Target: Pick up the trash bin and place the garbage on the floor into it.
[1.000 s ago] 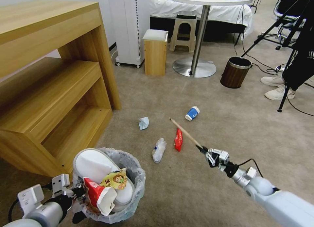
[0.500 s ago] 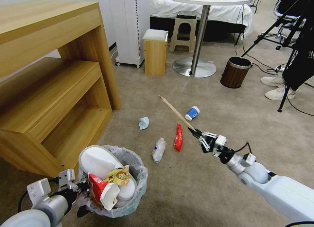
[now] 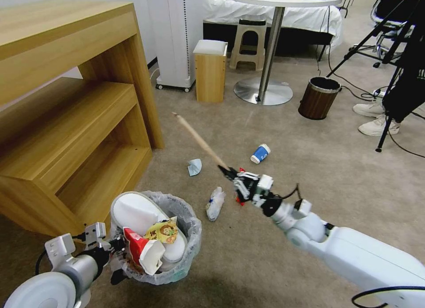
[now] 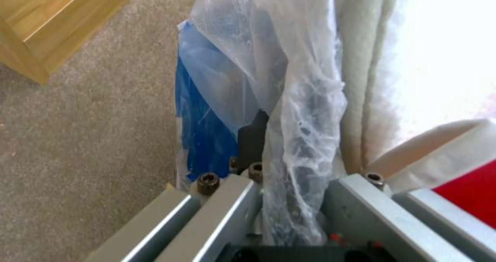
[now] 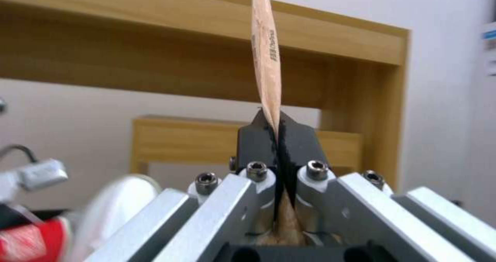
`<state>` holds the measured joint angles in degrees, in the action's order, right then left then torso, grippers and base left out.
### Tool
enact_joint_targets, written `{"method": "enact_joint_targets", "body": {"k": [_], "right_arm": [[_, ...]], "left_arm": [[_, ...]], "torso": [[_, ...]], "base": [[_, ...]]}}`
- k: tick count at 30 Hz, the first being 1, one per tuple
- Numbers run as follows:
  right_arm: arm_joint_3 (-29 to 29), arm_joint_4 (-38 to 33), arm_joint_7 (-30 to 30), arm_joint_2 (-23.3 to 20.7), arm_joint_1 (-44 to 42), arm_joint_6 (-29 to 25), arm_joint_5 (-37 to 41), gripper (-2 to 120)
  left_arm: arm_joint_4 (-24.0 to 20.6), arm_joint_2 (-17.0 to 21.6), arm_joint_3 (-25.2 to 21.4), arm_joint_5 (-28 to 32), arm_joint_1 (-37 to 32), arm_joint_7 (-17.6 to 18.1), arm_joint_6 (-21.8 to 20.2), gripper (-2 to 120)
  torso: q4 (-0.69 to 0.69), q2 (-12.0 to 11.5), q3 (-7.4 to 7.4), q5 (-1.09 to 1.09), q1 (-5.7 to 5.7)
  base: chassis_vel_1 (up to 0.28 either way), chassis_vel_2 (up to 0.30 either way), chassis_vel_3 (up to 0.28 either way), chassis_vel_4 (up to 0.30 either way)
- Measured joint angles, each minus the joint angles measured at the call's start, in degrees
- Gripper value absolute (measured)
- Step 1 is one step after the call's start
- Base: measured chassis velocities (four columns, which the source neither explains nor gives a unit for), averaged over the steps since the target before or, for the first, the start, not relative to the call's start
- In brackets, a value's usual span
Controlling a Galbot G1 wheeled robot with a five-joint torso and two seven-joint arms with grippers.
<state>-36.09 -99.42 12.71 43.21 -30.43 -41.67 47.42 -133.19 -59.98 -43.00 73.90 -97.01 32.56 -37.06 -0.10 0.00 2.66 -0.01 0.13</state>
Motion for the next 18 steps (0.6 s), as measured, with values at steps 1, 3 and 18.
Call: {"method": "enact_joint_targets", "body": {"k": [1, 3, 18], "right_arm": [[-1.2, -0.4, -0.3, 0.6, 1.0, 0.2, 0.2, 0], [-2.5, -0.9, -0.8, 1.2, 1.9, 0.6, 0.4, 0], [-13.0, -2.8, -4.6, 6.6, 11.4, 2.1, 2.6, 0]], "left_arm": [[0.0, 0.0, 0.0, 0.1, 0.2, 0.0, 0.0, 0], [0.0, 0.0, 0.0, 0.2, 0.4, 0.0, 0.0, 0], [0.3, -0.4, 0.5, 0.4, 2.5, 0.2, -0.1, 0]], "torso": [[0.00, 0.0, 0.00, -0.01, 0.00], [0.00, 0.0, 0.00, -0.01, 0.00], [0.00, 0.0, 0.00, 0.00, 0.00]], "base": [[0.000, 0.000, 0.000, 0.000], [0.000, 0.000, 0.000, 0.000], [0.000, 0.000, 0.000, 0.000]]}}
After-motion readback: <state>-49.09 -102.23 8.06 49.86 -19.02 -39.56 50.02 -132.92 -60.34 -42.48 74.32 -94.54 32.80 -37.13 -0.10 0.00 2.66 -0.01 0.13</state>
